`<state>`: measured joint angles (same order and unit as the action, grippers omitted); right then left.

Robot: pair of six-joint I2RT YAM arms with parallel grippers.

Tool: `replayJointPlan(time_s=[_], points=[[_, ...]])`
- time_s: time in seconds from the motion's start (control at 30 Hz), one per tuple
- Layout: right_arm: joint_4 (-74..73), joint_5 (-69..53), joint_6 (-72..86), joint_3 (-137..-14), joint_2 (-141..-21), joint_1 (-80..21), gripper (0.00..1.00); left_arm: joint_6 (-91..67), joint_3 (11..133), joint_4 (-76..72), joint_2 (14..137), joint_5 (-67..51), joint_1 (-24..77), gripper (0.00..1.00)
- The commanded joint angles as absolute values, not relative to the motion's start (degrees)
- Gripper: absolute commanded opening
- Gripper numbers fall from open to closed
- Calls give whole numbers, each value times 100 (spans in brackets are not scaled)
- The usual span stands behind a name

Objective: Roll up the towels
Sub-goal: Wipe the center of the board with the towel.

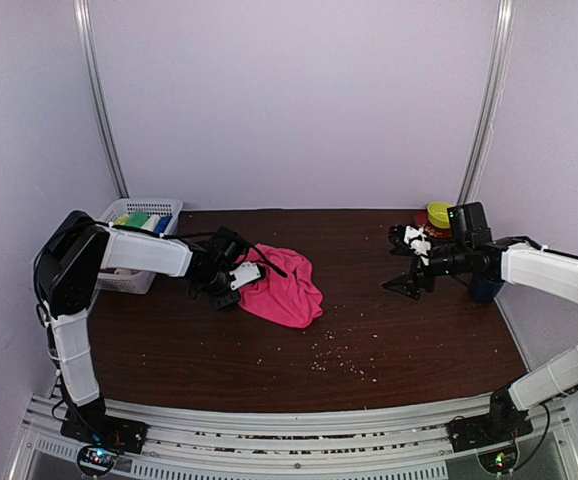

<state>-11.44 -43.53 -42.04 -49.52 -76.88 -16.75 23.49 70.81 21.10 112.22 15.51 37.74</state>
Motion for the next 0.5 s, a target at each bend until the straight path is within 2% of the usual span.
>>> replayJointPlan(time_s=[0.0, 0.3, 0.47], points=[[-1273, -4425, -4183, -5150, -7750, -1715, 90, 2465, 7275, 2000, 11354, 1656, 3827, 32], [-1326, -4435, -4226, -5176, -7786, -1722, 89, 2531, 7302, 1944, 11341, 1775, 3915, 33], [-1361, -4464, -4235, -5192, -7804, -1723, 89, 2530, 7199, 1785, 11224, 1865, 3931, 37]])
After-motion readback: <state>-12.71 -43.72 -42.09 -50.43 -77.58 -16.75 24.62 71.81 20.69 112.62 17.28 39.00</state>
